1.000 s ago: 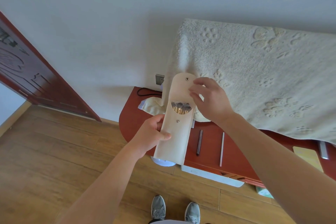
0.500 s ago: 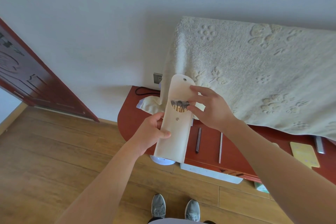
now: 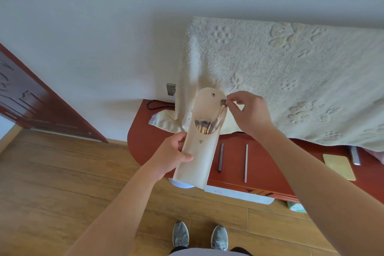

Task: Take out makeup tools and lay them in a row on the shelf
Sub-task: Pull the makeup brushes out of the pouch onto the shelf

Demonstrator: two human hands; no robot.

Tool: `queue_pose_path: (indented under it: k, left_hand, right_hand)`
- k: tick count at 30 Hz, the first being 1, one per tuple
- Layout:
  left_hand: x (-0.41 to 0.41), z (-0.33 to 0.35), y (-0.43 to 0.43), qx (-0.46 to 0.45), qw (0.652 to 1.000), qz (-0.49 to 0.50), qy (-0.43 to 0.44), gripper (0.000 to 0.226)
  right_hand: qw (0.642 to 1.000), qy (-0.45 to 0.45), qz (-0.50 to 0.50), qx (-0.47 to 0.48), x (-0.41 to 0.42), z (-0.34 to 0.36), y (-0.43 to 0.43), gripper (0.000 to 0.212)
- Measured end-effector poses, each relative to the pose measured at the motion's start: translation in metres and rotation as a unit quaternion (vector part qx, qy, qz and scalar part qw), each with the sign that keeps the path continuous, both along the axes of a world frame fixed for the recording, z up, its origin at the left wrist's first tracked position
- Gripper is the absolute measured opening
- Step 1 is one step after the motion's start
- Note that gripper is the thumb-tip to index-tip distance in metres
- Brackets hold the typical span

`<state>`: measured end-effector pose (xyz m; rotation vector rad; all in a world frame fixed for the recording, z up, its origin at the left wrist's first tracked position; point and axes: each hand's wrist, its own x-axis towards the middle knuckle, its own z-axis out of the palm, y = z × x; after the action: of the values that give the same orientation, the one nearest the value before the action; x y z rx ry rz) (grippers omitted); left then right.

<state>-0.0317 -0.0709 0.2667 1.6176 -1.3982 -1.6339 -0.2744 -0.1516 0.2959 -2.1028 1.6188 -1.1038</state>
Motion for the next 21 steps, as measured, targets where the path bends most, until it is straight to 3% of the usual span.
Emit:
queue_pose_path:
  k: [10,21]
  left_hand:
    - [-0.009,-0.012,-0.008,0.003,0.997,0.047,-0.066,0.052]
    - [-0.034,-0.015,-0.016,-0.015,0.994,0.07,-0.08,0.053]
  right_hand:
    - [0.993,-0.069,-0.093,0.015,-0.051,0.028,-0.01,0.007]
    - [0.99,0.019,-0.055,0.13,-0.101,-0.012,0.007,0.009]
